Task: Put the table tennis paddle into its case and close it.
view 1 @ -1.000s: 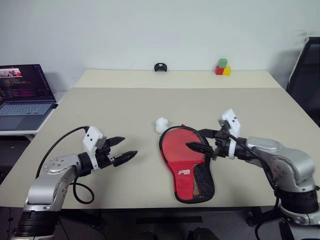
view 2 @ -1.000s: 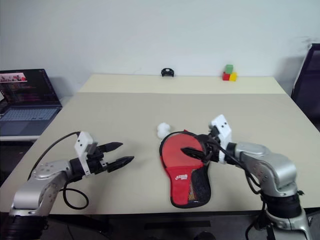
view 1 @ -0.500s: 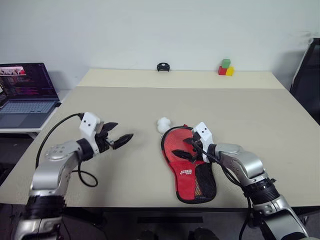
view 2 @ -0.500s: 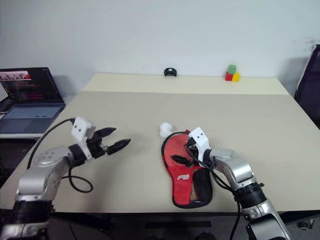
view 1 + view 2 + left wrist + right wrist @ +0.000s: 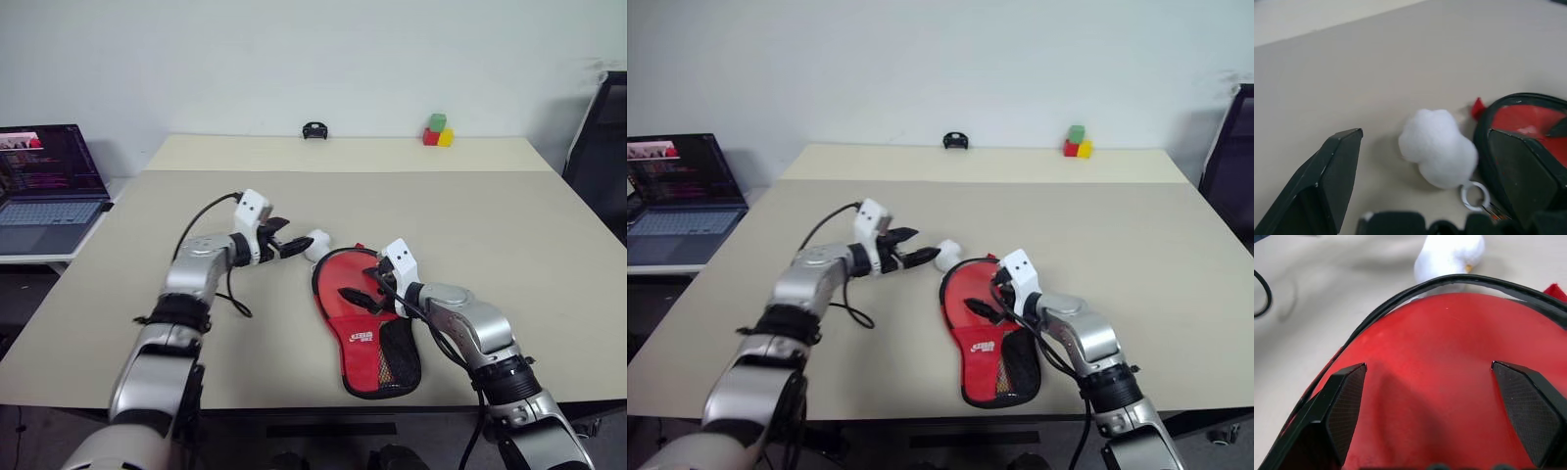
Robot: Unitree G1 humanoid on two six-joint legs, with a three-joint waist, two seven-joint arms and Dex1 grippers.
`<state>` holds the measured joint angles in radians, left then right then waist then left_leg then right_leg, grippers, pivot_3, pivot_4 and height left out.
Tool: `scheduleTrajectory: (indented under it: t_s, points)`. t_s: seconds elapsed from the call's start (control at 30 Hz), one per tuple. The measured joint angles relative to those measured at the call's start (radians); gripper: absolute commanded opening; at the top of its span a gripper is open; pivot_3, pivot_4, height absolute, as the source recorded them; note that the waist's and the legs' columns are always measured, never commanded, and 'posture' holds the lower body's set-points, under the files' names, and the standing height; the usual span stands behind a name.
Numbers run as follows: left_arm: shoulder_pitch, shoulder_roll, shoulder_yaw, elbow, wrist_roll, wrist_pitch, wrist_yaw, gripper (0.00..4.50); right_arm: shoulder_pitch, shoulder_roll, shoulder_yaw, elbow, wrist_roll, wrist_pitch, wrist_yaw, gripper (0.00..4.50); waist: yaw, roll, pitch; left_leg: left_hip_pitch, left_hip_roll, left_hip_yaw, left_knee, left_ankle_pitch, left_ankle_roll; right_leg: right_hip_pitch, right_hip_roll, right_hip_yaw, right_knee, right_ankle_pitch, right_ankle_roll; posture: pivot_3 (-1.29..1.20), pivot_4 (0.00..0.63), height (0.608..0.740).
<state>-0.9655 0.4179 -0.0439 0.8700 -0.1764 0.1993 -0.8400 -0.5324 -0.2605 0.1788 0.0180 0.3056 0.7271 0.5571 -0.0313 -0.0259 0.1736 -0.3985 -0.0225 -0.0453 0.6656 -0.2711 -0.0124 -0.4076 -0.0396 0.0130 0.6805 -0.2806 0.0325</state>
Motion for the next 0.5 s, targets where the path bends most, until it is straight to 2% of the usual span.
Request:
scheduleTrajectory:
  t_s: [0.13,0.4,0.5]
  points:
    - [-0.107,-0.067,-0.011,0.208,0.067,-0.062,0.048,4.5,0.013,0.021,-0.004,-0.021,0.0,0.011,-0.025,4.49,-0.001,0.0,0.0,0.0,0.0,0.001,0.0,0.0,0.0,-0.001,0.0,0.0,0.0,0.0,0.0,0.0,0.15,0.74]
    - [-0.17,-0.129,-0.004,0.388,0.128,-0.099,0.114,4.5,0.028,0.037,-0.004,-0.051,0.0,0.029,-0.051,4.49,-0.001,0.0,0.0,-0.001,0.0,0.001,0.0,0.0,0.0,-0.001,0.0,0.0,0.001,0.0,0.0,0.0,0.15,0.74]
    - [-0.177,-0.135,0.009,0.399,0.139,-0.099,0.12,3.91,0.035,0.036,-0.006,-0.061,0.0,0.034,-0.057,4.5,-0.001,0.0,0.0,-0.001,0.0,0.001,0.0,0.0,0.0,-0.001,0.0,0.0,0.001,0.0,0.0,0.0,0.15,0.74]
